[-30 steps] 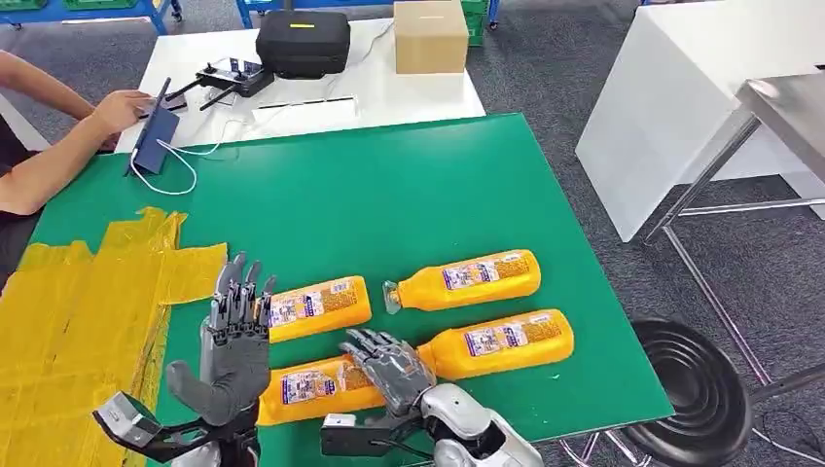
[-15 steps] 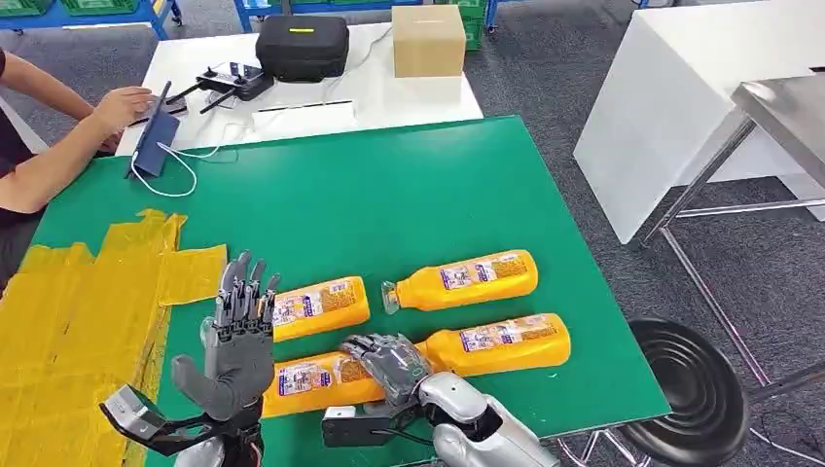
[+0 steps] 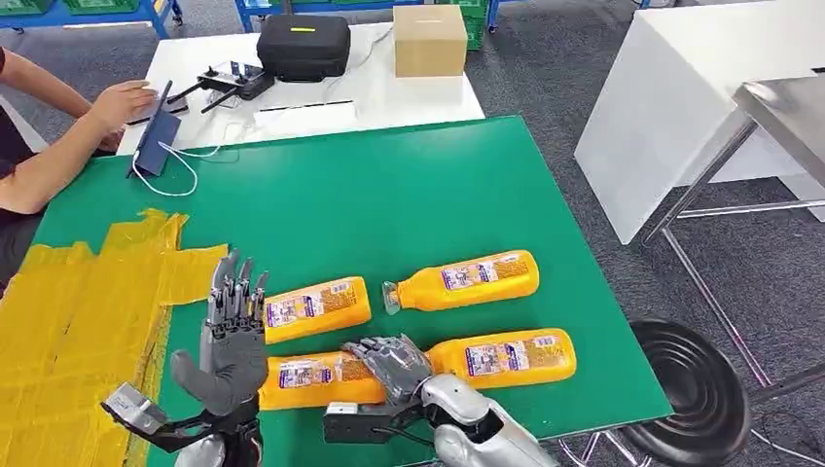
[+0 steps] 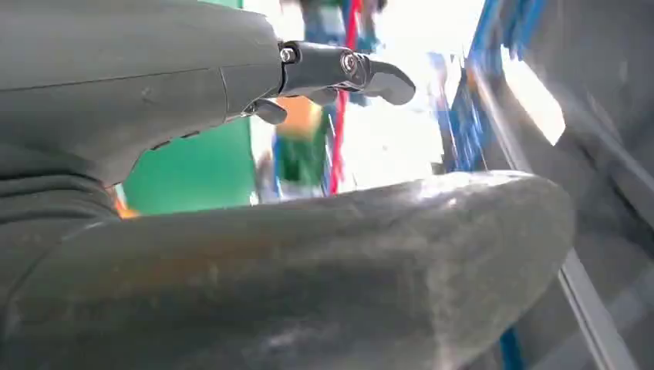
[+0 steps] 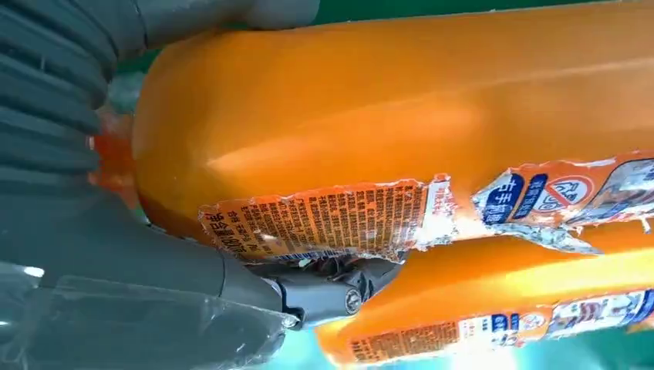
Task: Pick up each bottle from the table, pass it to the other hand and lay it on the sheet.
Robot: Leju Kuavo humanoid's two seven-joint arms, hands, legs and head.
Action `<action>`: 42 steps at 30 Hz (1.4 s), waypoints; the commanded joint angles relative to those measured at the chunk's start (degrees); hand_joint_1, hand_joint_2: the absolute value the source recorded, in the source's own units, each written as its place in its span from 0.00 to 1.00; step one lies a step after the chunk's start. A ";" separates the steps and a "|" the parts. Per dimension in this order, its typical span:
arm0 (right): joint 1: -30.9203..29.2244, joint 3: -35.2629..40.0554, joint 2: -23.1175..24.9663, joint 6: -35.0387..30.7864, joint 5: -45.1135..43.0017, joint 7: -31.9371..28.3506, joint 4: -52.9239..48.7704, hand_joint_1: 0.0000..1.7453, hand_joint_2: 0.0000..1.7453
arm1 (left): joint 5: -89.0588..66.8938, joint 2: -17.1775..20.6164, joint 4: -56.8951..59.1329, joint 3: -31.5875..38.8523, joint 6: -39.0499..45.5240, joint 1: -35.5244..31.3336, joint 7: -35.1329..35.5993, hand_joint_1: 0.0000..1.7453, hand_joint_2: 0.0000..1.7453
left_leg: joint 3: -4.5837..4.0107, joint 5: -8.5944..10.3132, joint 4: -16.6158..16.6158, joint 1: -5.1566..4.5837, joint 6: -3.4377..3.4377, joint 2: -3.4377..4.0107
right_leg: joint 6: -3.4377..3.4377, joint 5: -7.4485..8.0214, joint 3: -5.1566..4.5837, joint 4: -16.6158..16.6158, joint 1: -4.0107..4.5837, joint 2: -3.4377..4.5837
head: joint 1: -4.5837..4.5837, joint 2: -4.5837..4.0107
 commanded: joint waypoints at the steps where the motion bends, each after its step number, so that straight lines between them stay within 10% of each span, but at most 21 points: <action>1: 14.92 -8.77 -2.44 -10.41 -2.60 -0.62 -15.63 1.00 1.00 | -2.00 -3.59 -7.08 11.82 27.06 1.65 0.58 0.00 0.00 | -0.08 -0.02 0.01 0.08 -0.05 -0.31 | -0.02 -0.04 0.03 -0.05 0.07 -0.11 | 0.00 0.00; 17: 17.50 -10.37 -2.12 -15.05 -6.61 -3.53 -21.61 1.00 1.00 | 2.67 -3.10 -12.02 16.07 34.80 3.04 -3.41 0.00 0.00 | -0.41 -0.03 0.01 0.05 -0.05 -0.13 | -0.02 0.00 -0.33 -0.01 0.02 0.11 | 0.00 0.00; 18: 17.77 -10.50 -2.20 -15.45 -7.16 -3.95 -22.31 1.00 1.00 | 3.68 -2.51 -13.00 16.12 35.93 3.43 -3.41 0.00 1.00 | -0.44 -0.01 0.00 0.02 -0.03 -0.13 | -0.01 -0.01 -0.37 0.01 0.00 0.04 | 0.02 0.00; 24: 20.61 -11.71 -2.19 -20.70 -10.99 -7.44 -30.45 1.00 1.00 | 15.52 0.32 -11.22 14.68 18.15 5.93 4.35 0.00 1.00 | -0.33 -0.07 -0.04 0.05 -0.07 -0.11 | -0.04 -0.04 -0.29 -0.02 0.02 0.16 | 0.00 0.00; 42: 20.61 -11.68 -2.37 -20.98 -10.97 -7.39 -30.71 1.00 1.00 | 15.16 -0.38 -9.87 14.85 17.71 5.43 3.92 0.00 1.00 | -0.41 0.00 -0.06 0.02 -0.04 -0.17 | -0.02 -0.01 -0.34 -0.06 0.00 0.04 | 0.00 0.00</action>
